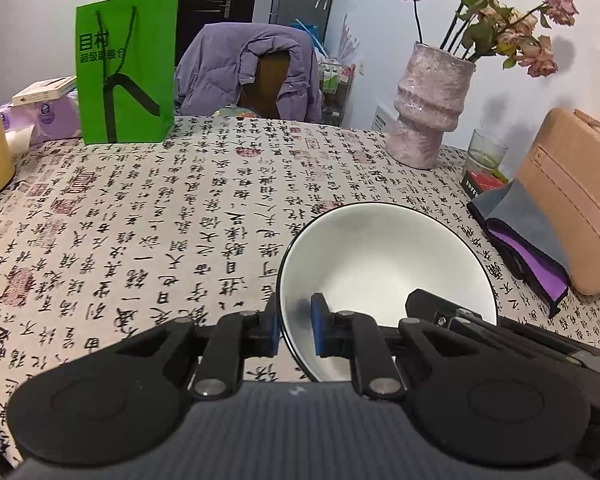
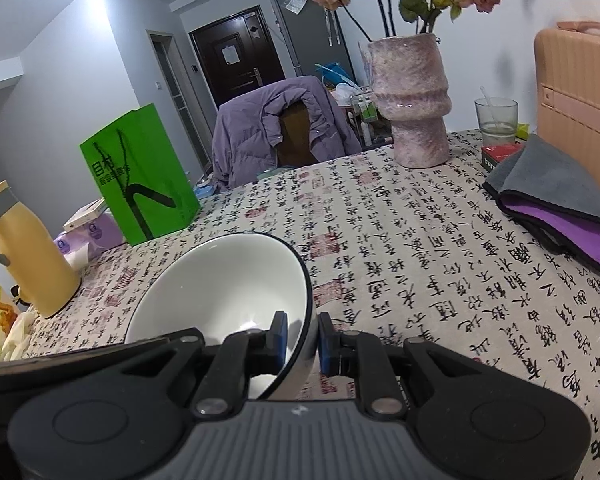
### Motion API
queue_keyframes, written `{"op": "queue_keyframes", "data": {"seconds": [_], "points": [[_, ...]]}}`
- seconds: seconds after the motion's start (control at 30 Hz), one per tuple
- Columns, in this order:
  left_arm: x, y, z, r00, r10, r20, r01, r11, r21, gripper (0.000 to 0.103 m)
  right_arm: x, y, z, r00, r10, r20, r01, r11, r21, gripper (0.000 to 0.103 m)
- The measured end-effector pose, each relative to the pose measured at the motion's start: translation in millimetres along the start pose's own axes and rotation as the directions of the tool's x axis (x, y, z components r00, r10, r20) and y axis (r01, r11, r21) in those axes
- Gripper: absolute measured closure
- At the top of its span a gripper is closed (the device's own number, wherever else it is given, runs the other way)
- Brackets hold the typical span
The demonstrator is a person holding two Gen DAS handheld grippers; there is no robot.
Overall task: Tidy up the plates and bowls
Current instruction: 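Carry the white bowl toward the stacked bowls beside the black paper bag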
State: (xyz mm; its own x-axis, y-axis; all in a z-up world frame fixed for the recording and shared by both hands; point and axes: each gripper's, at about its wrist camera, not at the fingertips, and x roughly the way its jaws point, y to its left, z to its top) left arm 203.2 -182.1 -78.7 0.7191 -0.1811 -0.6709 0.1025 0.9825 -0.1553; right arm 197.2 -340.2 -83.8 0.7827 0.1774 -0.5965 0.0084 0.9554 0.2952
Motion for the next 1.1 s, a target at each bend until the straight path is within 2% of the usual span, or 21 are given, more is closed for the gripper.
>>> {"op": "queue_keyframes", "data": {"seconds": [1.1], "points": [[-65.2, 100.8, -13.6, 0.996, 0.024, 0.086, -0.016, 0.996, -0.087, 0.088, -23.0, 113.5, -24.1, 0.998, 0.049, 0.033, -0.045, 0.992, -0.117, 0.088]]}}
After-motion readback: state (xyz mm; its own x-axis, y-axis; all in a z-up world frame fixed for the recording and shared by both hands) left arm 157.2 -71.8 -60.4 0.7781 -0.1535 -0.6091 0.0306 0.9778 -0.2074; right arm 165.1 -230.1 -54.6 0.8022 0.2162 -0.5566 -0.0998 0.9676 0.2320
